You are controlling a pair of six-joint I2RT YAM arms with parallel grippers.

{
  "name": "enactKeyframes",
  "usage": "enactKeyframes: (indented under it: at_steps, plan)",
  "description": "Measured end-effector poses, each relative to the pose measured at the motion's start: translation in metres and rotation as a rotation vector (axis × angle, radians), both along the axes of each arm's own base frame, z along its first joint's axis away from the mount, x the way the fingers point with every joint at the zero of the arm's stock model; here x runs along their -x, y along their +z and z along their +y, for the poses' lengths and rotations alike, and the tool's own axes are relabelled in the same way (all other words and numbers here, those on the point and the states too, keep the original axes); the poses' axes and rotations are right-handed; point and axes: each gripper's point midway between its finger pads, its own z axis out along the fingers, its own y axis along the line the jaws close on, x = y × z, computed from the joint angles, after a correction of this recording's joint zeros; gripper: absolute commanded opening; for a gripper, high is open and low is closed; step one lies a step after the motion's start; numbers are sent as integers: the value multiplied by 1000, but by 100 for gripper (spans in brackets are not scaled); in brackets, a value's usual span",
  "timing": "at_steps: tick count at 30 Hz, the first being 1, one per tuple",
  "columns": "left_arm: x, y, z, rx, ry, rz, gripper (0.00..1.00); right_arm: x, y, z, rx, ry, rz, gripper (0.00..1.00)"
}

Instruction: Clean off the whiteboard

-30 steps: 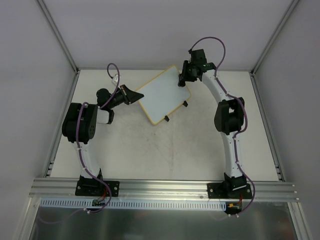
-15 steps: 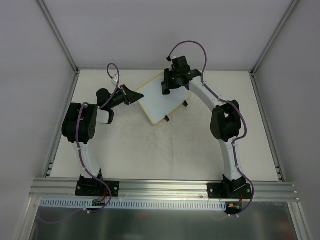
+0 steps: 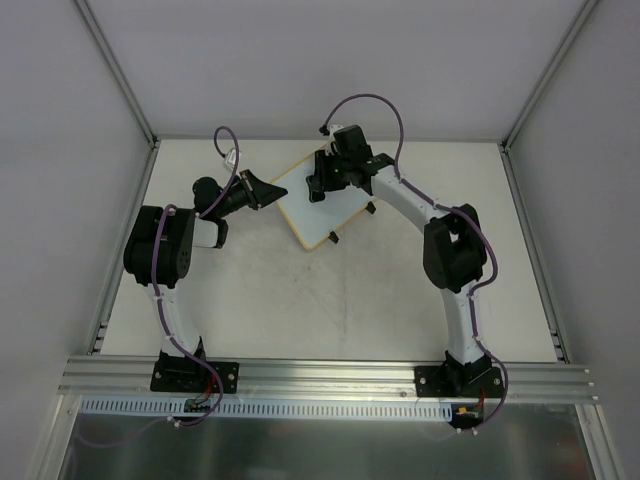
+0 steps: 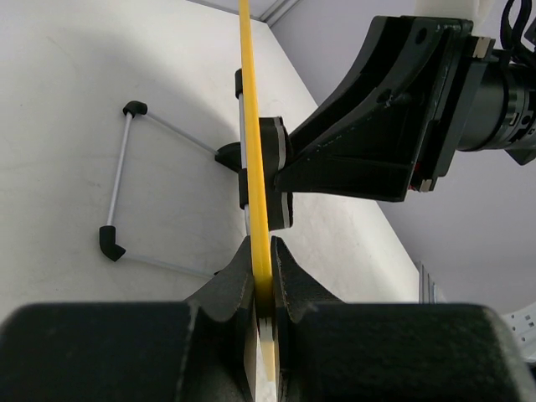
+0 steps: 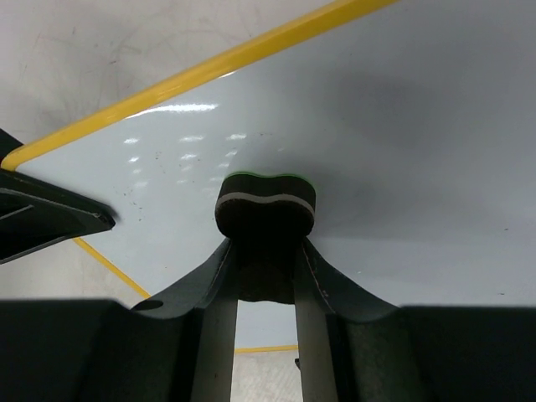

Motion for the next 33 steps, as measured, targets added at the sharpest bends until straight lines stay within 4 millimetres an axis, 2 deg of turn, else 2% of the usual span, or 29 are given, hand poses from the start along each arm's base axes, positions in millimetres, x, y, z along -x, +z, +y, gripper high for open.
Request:
enactKeyframes:
  at_steps: [19, 27, 33]
  plan:
    - [-1, -2, 1, 3, 8, 11, 0, 39, 5, 49, 21, 83, -35, 0]
    - [-1, -2, 1, 1, 7, 9, 0, 40, 2, 48, 52, 55, -60, 0]
    - [0, -2, 0, -2, -3, 4, 0, 48, -6, 44, 30, 41, -102, 0]
